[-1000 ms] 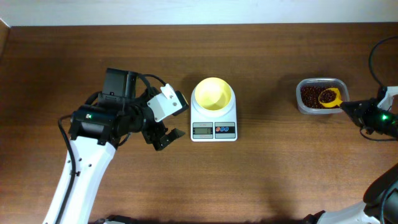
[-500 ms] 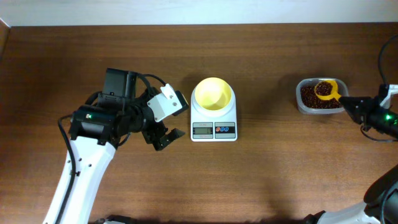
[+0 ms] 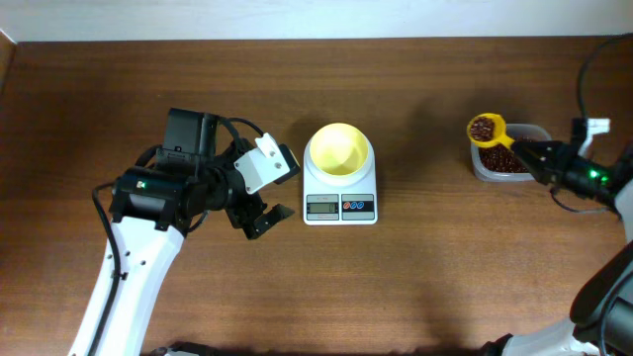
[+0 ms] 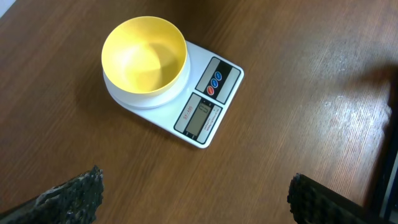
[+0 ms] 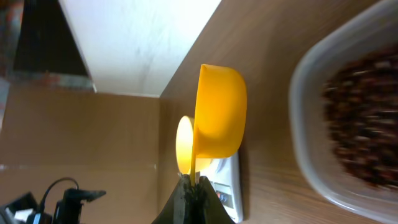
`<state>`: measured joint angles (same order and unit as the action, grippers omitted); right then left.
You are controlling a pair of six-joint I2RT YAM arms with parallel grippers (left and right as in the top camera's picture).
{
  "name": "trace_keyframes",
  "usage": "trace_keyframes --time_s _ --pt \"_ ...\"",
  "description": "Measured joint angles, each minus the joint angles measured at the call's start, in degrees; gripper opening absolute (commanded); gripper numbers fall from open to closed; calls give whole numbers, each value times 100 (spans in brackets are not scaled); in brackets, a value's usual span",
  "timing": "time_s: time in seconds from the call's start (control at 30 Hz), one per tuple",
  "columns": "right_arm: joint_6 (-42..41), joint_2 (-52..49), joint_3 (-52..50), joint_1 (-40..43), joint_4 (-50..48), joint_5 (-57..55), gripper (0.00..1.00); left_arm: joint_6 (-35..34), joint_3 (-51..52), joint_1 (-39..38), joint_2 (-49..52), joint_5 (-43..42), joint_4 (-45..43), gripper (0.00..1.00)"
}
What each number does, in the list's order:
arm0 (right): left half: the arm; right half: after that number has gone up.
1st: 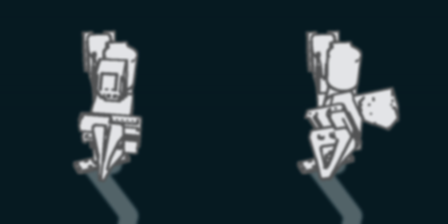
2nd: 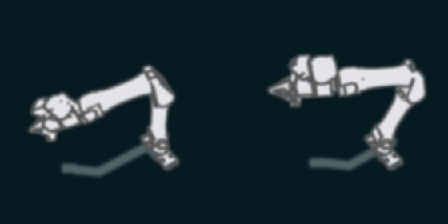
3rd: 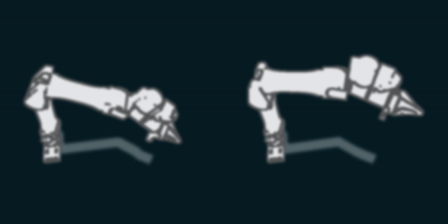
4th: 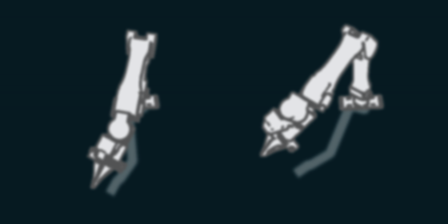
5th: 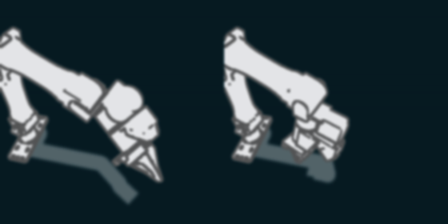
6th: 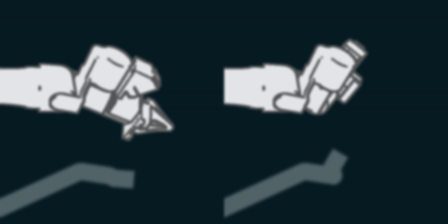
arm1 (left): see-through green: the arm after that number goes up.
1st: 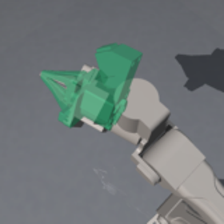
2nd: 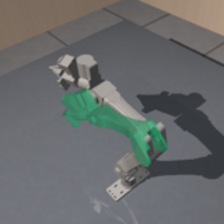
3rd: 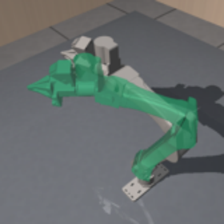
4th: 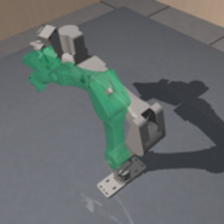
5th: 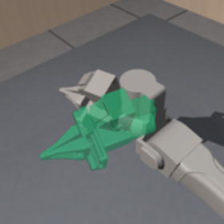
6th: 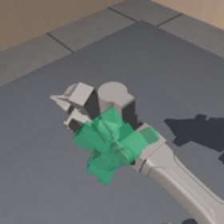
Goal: Scoop item into bowl and weigh 50g on scale
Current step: 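Carry the filled scoop with the right gripper over the yellow bowl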
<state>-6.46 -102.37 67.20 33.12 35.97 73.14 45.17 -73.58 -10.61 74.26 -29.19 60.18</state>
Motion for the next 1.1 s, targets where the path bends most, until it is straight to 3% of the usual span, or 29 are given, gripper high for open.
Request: trace_keyframes --time_s 0.23,0.5,0.6,0.8,1.1 --pt "-411 0 -2 -1147 -544 120 4 0 0 0 0 0 0 99" --pt "-1589 9 0 -2376 -1875 155 4 0 0 0 0 0 2 99" --pt "-1753 9 0 -2699 -1902 146 4 0 0 0 2 0 0 99" --pt "-1742 9 0 -3320 -2186 -262 4 0 0 0 2 0 0 99" --pt "-667 9 0 -3554 -2243 -640 4 0 0 0 2 0 0 99"
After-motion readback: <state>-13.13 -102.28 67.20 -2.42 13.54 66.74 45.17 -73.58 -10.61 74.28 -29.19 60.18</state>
